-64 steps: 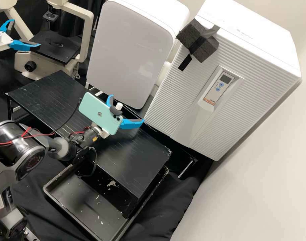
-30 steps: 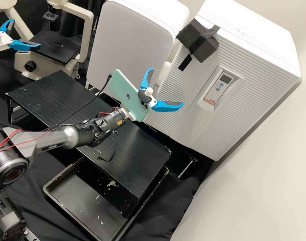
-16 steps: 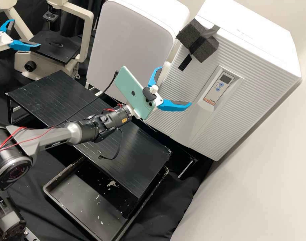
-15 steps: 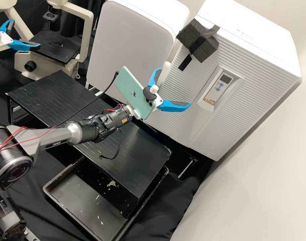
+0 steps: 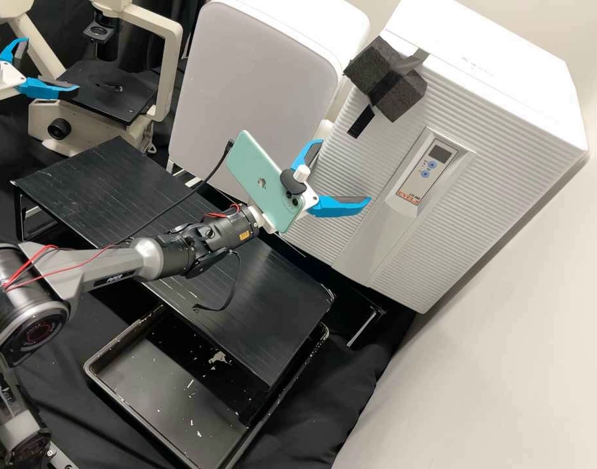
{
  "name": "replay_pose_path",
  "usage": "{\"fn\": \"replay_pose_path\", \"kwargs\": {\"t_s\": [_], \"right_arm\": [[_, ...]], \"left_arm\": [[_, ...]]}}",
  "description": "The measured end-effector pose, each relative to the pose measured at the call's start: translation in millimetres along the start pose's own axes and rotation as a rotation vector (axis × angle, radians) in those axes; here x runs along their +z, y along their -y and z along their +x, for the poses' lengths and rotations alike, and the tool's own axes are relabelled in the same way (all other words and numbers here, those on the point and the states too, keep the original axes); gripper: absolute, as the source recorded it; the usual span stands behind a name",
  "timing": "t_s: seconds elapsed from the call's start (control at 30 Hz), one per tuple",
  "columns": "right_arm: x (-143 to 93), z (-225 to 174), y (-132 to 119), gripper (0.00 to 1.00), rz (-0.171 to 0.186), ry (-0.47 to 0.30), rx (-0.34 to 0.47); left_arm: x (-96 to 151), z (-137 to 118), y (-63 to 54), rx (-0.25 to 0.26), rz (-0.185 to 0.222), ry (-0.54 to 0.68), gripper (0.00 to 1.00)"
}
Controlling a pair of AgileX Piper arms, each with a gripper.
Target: Open the incubator door
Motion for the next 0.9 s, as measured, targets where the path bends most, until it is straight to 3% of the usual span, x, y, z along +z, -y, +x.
{"fn": "replay_pose_path", "kwargs": {"t_s": [0.9], "right_arm": [[-6.8, -1.2, 1.4, 0.0, -0.034, 0.01, -0.017]], "left_arm": [[0.0, 0.0, 0.0, 0.0, 0.0, 0.0, 1.0]]}}
